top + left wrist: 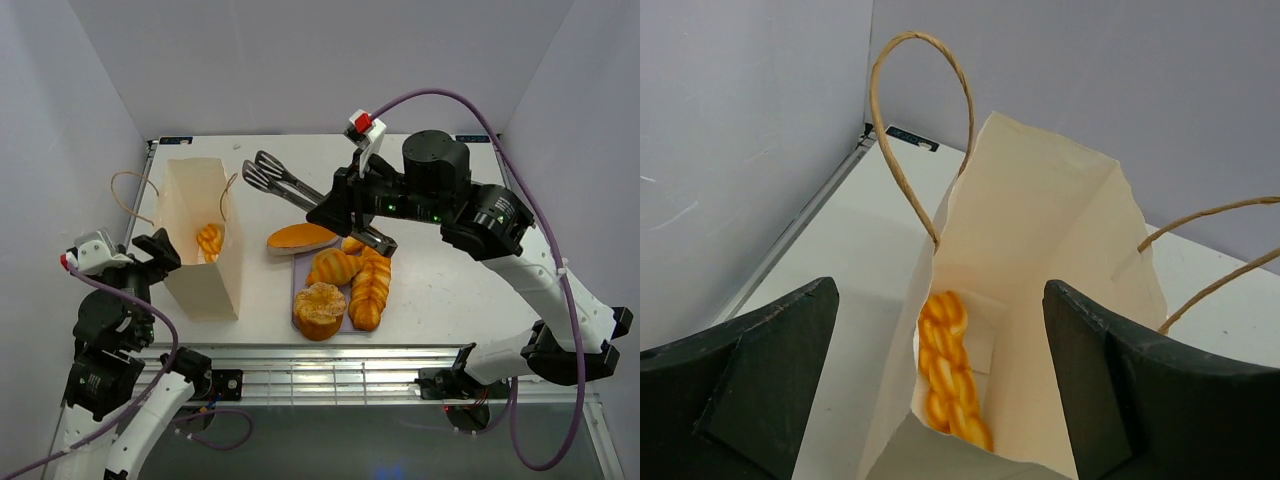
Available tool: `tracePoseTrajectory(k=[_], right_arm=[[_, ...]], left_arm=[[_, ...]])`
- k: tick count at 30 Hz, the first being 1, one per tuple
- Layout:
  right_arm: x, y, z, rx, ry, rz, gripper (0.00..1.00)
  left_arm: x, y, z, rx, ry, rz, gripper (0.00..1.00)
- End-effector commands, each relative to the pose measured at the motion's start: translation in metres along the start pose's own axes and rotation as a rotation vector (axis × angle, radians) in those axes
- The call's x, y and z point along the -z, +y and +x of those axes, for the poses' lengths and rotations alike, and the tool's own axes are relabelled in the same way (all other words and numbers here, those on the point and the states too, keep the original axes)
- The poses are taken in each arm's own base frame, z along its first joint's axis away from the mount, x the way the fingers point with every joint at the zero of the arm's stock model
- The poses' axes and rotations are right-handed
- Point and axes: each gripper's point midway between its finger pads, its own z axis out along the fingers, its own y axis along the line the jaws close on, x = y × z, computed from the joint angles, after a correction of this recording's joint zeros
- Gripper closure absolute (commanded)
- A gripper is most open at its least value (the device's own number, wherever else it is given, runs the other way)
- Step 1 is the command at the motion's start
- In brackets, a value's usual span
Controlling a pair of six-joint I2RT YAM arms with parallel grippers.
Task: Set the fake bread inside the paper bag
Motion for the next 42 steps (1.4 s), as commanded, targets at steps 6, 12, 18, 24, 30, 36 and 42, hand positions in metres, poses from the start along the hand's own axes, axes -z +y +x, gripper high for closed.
tracePoseTrajectory(k=[6, 12, 18, 24, 30, 36, 42], right_arm=[[0.017, -0.024, 0.001, 0.015, -0.085, 0.140, 0.52], [0.022, -0.035, 0.015, 0.015, -0.084, 0.189, 0.51], [0.023, -0.046, 0.030, 0.014, -0.069, 0.227, 0.51], [0.024, -0.054, 0.043, 0.005, -0.046, 0.251, 0.51], [0.024, -0.065, 0.061, -0.007, -0.028, 0.282, 0.50], [0.027, -0.075, 0.071, -0.020, -0.022, 0.307, 0.50], [0.028, -0.086, 0.084, -0.029, -0.009, 0.333, 0.51]], left_arm=[[-0.003, 0.003, -0.035, -0.027, 0.047, -0.085, 0.07], [-0.010, 0.000, -0.021, -0.103, 0.140, -0.106, 0.09], [-0.016, 0.005, 0.009, -0.158, 0.239, -0.164, 0.11], [-0.017, 0.005, 0.019, -0.174, 0.262, -0.162, 0.12], [-0.020, -0.001, 0.038, -0.165, 0.293, -0.132, 0.13], [-0.026, -0.015, 0.053, -0.151, 0.311, -0.072, 0.48], [-0.031, -0.016, 0.052, -0.155, 0.288, -0.077, 0.76]])
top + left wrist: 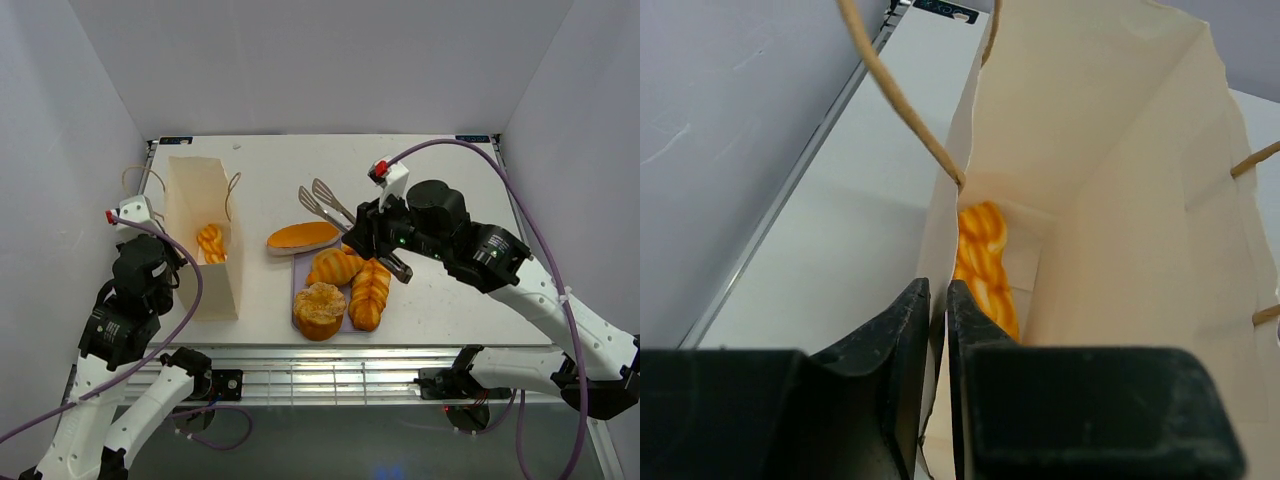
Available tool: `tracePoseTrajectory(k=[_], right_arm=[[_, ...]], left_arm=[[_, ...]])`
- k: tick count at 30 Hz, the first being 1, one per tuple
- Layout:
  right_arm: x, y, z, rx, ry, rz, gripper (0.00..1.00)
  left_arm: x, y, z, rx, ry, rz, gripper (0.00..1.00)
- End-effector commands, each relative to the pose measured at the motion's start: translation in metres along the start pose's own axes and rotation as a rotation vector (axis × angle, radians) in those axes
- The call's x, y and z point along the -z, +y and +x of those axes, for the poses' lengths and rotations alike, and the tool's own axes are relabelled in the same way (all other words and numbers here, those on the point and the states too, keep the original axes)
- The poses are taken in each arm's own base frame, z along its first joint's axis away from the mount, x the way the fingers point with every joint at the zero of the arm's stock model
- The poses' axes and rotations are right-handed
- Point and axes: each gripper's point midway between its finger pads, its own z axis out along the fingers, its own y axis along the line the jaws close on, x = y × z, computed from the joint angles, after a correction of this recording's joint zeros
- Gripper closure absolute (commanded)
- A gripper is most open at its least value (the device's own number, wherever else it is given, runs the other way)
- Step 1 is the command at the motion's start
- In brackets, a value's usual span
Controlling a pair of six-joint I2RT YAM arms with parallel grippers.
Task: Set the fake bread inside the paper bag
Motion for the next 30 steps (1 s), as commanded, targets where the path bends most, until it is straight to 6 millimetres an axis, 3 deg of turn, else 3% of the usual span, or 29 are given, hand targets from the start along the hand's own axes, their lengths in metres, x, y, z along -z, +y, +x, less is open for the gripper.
tracePoseTrajectory(k=[1, 5, 9, 15, 30], right_arm=[[0.005, -0.004, -0.018, -0.010, -0.088, 0.010, 0.51], [0.000, -0.018, -0.005, -0.025, -0.066, 0.042, 0.51], [-0.010, -0.041, 0.022, -0.062, -0.004, 0.097, 0.52], [-0.016, -0.072, 0.056, -0.107, 0.066, 0.168, 0.53], [0.005, -0.082, 0.135, -0.149, 0.231, 0.205, 0.51]], left_arm=[[-0.002, -0.005, -0.006, 0.018, -0.026, 0.016, 0.76], [-0.003, -0.006, -0.006, 0.038, -0.032, 0.014, 0.85], [-0.003, -0.008, -0.007, 0.082, -0.035, 0.016, 1.00], [-0.008, -0.019, -0.006, 0.172, -0.020, 0.029, 1.00], [-0.008, -0.021, -0.021, 0.350, -0.085, 0.018, 1.00]])
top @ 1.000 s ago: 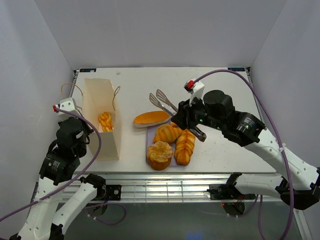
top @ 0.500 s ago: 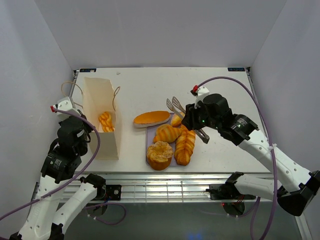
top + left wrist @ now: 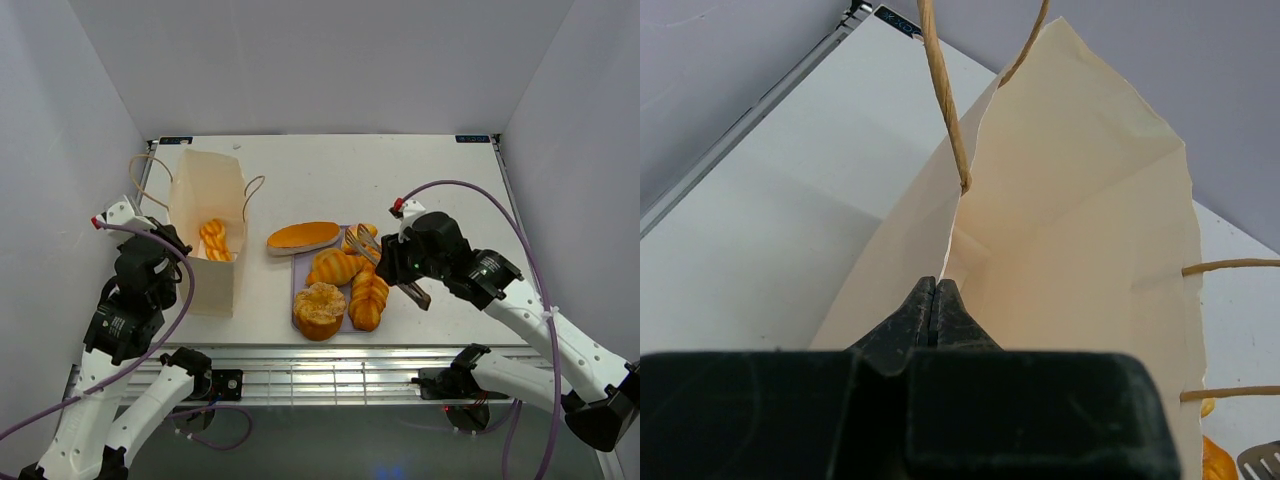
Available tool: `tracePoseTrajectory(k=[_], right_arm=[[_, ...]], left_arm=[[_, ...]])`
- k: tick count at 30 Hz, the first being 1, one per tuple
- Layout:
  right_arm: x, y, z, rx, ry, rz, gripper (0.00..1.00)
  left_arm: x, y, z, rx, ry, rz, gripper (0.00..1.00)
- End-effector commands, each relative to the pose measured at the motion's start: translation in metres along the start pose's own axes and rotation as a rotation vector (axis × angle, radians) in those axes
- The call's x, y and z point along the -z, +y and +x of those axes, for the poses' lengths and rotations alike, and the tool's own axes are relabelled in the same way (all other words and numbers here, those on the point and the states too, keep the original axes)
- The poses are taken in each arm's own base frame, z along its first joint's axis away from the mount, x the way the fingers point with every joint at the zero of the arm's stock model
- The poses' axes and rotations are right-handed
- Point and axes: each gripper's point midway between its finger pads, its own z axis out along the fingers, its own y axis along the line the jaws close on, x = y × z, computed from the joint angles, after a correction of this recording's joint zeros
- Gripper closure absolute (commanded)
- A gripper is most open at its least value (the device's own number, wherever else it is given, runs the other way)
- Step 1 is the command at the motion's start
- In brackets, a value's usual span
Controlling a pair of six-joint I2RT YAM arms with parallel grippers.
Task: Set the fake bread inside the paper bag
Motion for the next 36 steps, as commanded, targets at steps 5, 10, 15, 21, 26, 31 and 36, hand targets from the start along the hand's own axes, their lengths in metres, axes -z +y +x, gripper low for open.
tracePoseTrajectory(k=[5, 10, 15, 21, 26, 31, 36], right_arm=[[0.011, 0.010, 0.025, -0.026, 0.043, -0.083, 0.52], [0.018, 0.028, 0.039, -0.032, 0.096, -0.192, 0.51], [0.023, 0.045, 0.051, -0.028, 0.141, -0.281, 0.50], [0.020, 0.046, 0.066, -0.020, 0.191, -0.281, 0.48], [0.015, 0.046, 0.074, -0.017, 0.224, -0.261, 0.48], [0.011, 0.045, 0.079, -0.012, 0.248, -0.240, 0.48], [0.006, 0.048, 0.082, -0.016, 0.262, -0.250, 0.47]], left_arm=[[-0.002, -0.004, -0.002, 0.071, -0.026, 0.003, 1.00], [-0.001, 0.006, 0.005, 0.032, -0.026, -0.015, 1.00], [0.003, 0.005, 0.005, -0.017, -0.049, 0.038, 0.99], [0.002, 0.000, 0.005, -0.066, -0.066, 0.083, 0.99], [0.002, -0.001, 0.003, -0.084, -0.084, 0.102, 1.00], [0.002, -0.001, 0.005, -0.095, -0.083, 0.105, 1.00], [0.000, -0.003, 0.009, -0.093, -0.075, 0.112, 1.00]])
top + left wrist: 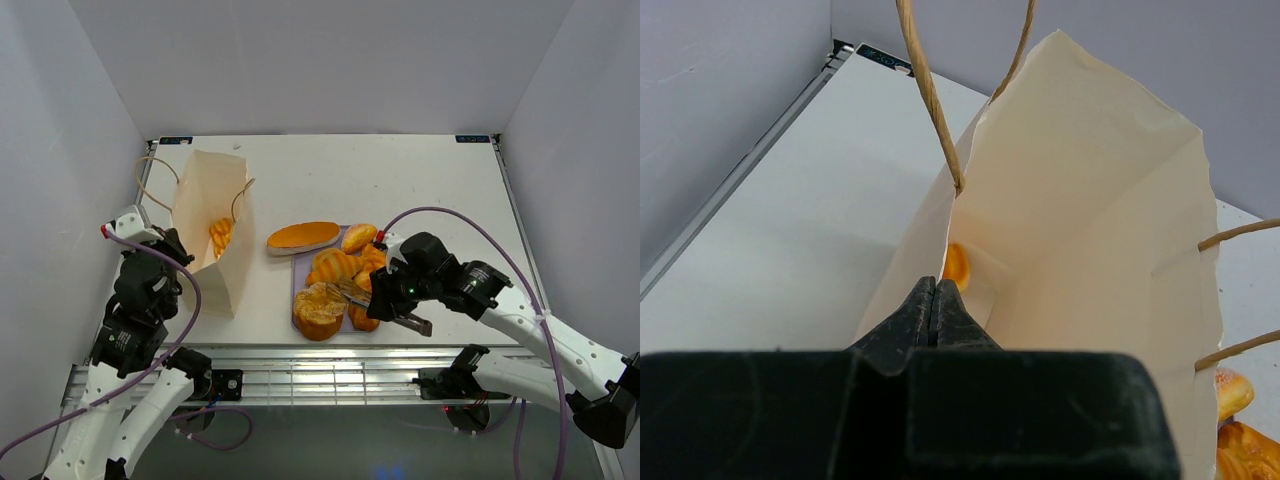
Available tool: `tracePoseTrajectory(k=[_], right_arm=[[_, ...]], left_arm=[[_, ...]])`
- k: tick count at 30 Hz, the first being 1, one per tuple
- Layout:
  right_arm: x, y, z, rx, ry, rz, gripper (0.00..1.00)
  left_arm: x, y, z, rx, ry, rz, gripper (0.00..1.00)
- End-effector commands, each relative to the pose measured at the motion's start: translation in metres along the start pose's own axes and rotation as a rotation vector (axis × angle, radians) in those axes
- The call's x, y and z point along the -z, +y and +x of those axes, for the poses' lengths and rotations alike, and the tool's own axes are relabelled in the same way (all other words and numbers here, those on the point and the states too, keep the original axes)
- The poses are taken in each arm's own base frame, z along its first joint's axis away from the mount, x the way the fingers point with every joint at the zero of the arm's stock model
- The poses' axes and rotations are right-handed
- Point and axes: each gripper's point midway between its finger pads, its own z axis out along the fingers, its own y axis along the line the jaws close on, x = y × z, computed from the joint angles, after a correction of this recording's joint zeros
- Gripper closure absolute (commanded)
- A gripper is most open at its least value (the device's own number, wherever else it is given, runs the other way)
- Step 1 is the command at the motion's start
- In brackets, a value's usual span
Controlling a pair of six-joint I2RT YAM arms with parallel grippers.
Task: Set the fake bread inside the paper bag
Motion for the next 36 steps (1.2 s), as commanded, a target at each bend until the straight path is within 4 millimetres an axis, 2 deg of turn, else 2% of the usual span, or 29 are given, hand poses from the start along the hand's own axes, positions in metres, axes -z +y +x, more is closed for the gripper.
tracePoseTrajectory(k=[1, 12, 21, 26, 30, 36], right_arm=[[-0.005, 0.002, 0.000, -0.005, 0.002, -0.005, 0.47], [-0.013, 0.000, 0.005, -0.006, 0.033, 0.009, 0.47], [-0.015, 0.004, -0.002, -0.005, 0.041, 0.001, 0.49], [-0.017, 0.001, -0.003, 0.000, 0.047, 0.014, 0.53], [-0.017, 0.003, -0.008, 0.005, 0.048, 0.015, 0.63], [0.000, 0.015, -0.031, 0.027, -0.005, 0.000, 0.72]], left_arm=[[-0.001, -0.005, 0.003, -0.003, 0.000, 0.029, 1.00], [-0.002, -0.002, 0.007, -0.019, -0.002, 0.023, 1.00], [-0.002, -0.005, 0.003, -0.021, -0.015, 0.034, 1.00], [-0.001, -0.005, 0.000, -0.020, -0.021, 0.035, 1.00], [-0.001, -0.004, -0.001, -0.026, -0.025, 0.034, 1.00], [-0.002, -0.006, 0.001, -0.031, -0.020, 0.044, 1.00]])
